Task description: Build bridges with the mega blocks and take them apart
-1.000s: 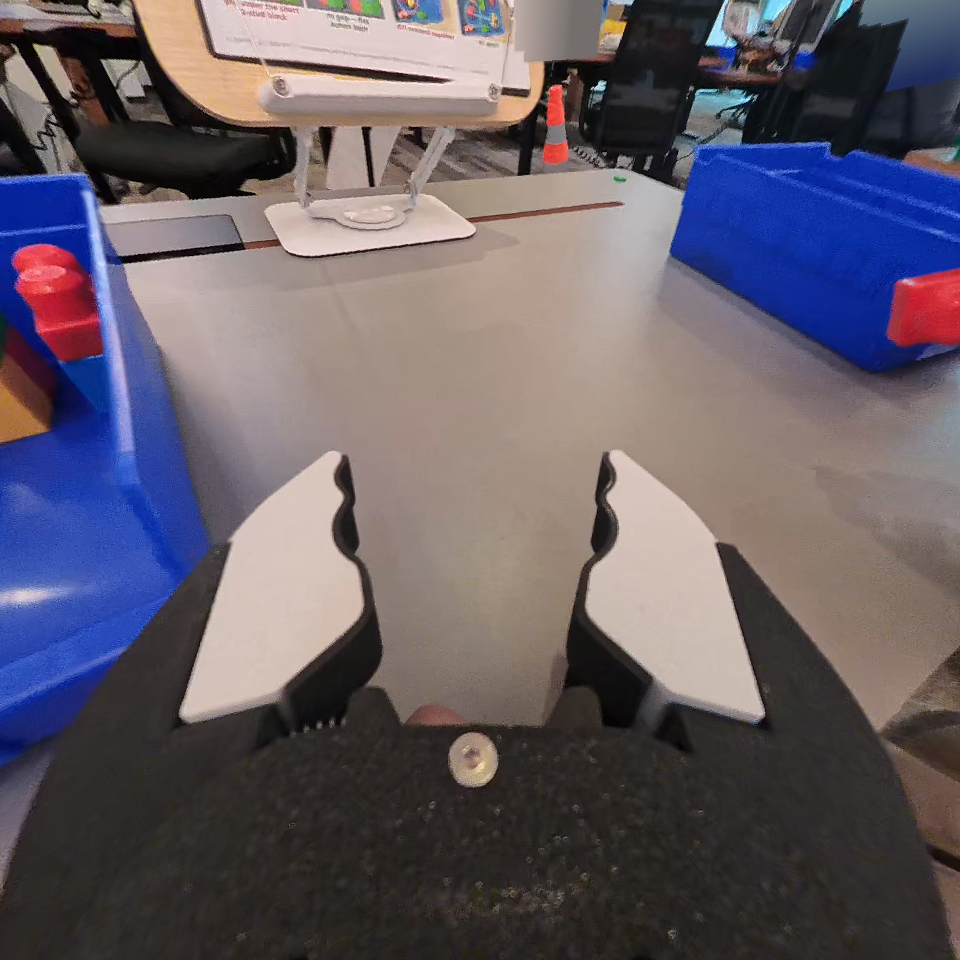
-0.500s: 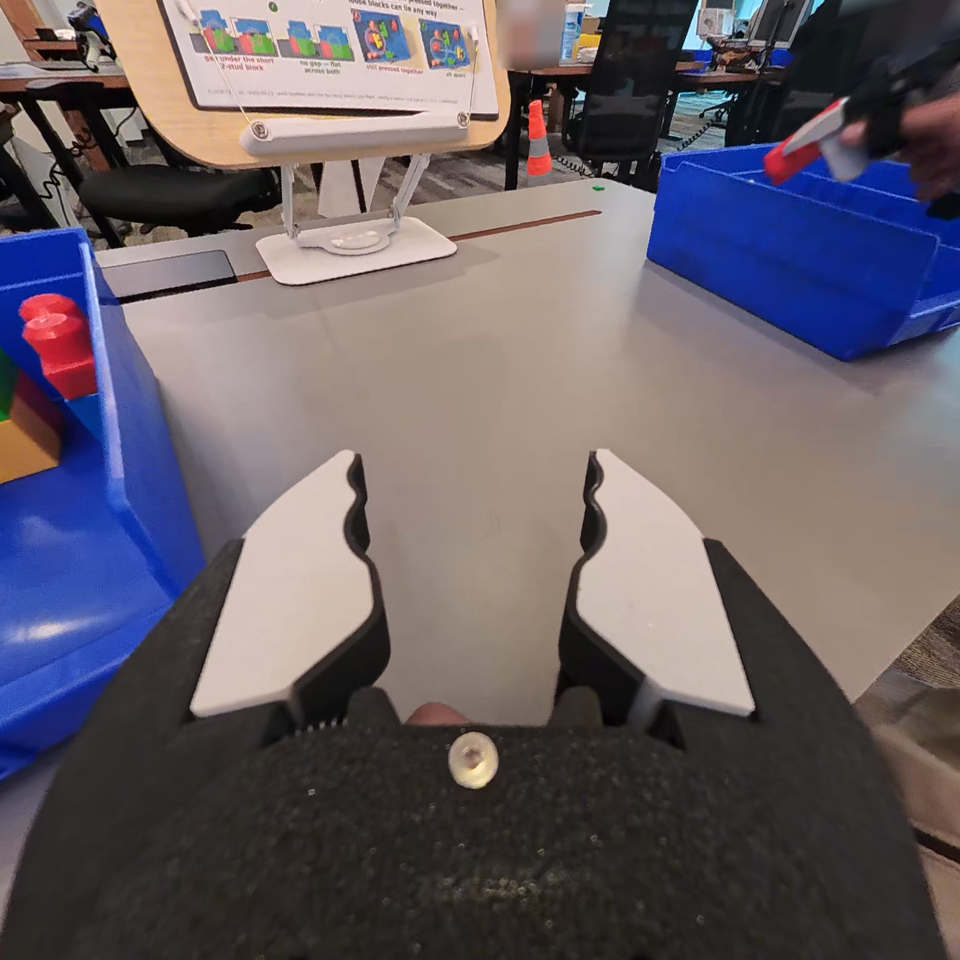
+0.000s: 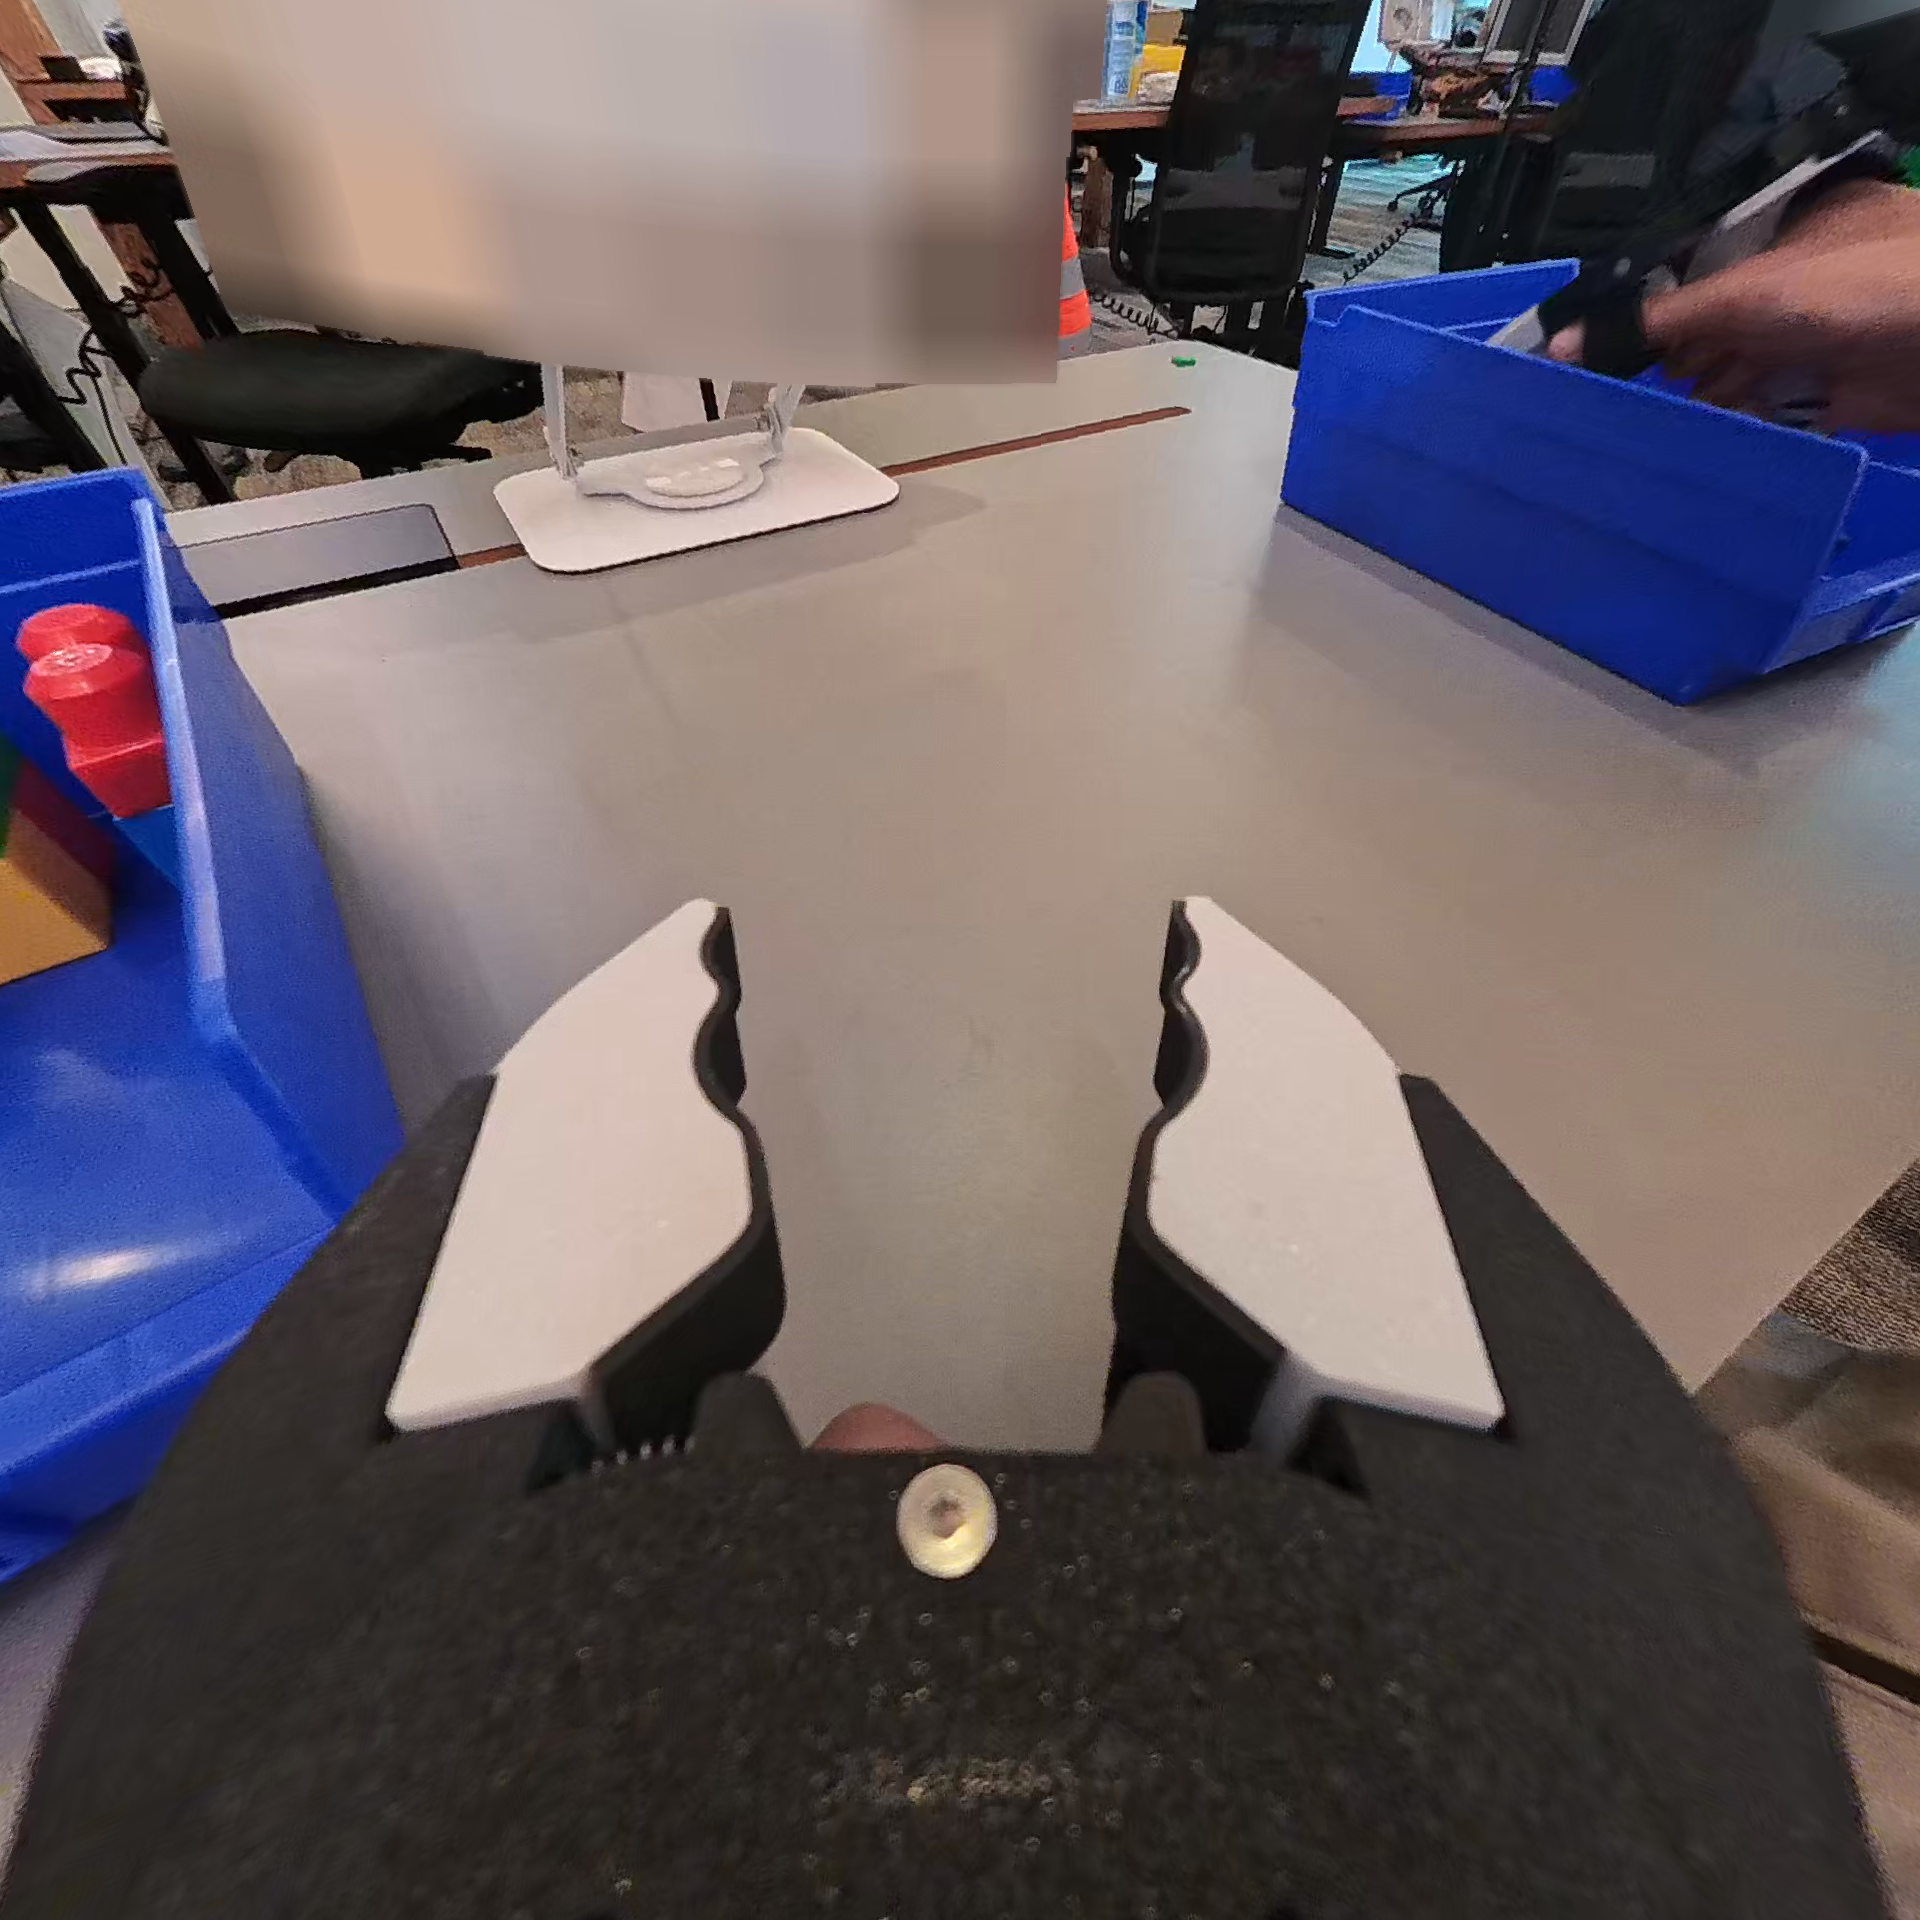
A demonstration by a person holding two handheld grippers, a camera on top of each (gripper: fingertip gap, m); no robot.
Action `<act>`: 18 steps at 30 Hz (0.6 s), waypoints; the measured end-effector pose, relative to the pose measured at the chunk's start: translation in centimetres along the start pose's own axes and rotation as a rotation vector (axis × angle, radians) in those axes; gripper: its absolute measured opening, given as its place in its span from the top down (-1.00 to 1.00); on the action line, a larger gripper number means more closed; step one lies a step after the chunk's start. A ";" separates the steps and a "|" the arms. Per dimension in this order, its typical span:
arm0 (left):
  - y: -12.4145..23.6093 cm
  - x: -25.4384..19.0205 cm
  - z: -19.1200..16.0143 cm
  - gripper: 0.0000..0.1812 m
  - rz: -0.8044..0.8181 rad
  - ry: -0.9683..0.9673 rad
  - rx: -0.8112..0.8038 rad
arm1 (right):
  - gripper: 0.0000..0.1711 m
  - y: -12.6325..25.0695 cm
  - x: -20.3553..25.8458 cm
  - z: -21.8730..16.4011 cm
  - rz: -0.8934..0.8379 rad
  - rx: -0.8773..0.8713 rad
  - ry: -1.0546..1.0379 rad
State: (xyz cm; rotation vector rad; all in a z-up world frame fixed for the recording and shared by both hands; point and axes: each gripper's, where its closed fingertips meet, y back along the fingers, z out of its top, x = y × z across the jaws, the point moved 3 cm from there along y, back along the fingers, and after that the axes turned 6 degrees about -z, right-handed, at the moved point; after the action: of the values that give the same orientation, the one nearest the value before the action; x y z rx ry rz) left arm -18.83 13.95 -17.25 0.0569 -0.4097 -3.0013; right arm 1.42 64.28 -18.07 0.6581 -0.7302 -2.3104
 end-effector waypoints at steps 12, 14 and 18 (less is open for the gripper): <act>0.0 0.8 0.1 0.16 0.086 -0.036 0.004 | 0.13 22.7 15.6 0.9 0.200 -0.603 0.040; -0.2 0.7 -0.1 0.16 0.088 -0.023 0.006 | 0.13 23.6 21.1 -2.3 0.285 -0.606 0.027; -0.1 0.5 0.0 0.16 0.096 -0.004 -0.004 | 0.10 22.7 28.5 -7.6 0.366 -0.528 0.056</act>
State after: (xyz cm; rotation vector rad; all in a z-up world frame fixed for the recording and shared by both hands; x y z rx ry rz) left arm -19.35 14.05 -17.26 0.0293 -0.3952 -2.9083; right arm -4.23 27.49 -16.62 0.3110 -0.1713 -2.0077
